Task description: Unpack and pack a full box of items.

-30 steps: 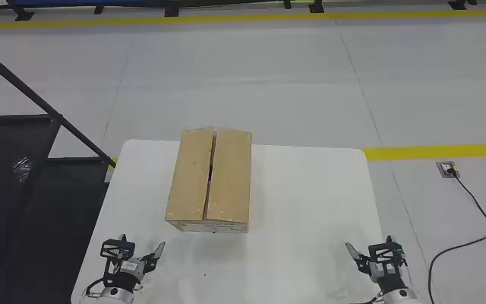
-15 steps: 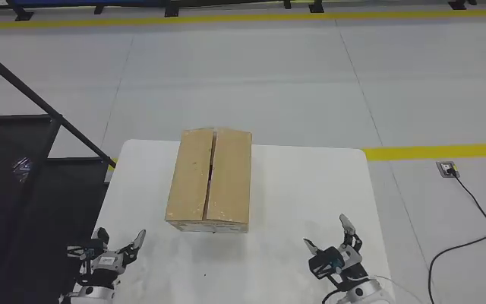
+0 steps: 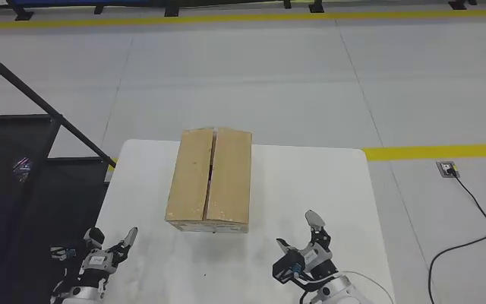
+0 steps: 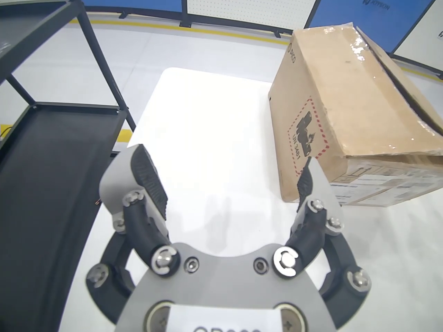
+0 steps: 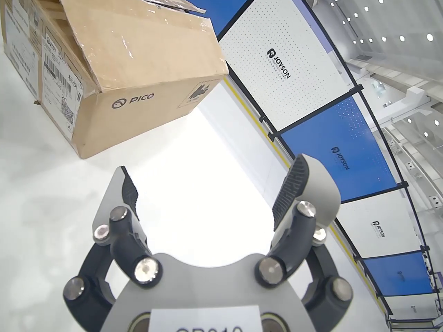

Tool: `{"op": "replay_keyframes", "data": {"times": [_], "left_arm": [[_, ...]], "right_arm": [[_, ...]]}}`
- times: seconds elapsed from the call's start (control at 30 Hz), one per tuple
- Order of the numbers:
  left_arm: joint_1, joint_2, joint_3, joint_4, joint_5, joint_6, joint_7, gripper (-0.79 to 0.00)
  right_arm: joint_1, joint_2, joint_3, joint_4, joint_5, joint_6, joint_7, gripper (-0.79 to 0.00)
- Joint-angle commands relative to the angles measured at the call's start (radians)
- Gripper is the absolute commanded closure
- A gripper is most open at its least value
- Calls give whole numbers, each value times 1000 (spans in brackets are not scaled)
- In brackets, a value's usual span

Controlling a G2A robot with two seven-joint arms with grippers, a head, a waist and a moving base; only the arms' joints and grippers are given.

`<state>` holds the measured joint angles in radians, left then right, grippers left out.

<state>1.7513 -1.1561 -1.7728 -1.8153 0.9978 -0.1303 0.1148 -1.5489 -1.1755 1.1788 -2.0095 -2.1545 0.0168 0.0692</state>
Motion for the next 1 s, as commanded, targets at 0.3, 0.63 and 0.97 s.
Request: {"op": "replay_keyframes", "data": {"times": [0.3, 0.63, 0.97], "left_arm": [[-141, -11, 94, 31, -29, 87, -129, -785], [-199, -16, 136, 75, -22, 103, -141, -785], [-255, -23, 187, 109, 75, 172, -148, -785]], "right_arm": [[214, -41, -180, 87, -6, -41, -55, -785], [267, -56, -237, 70, -48, -45, -12, -785], [267, -56, -237, 70, -48, -45, -12, -785]]}}
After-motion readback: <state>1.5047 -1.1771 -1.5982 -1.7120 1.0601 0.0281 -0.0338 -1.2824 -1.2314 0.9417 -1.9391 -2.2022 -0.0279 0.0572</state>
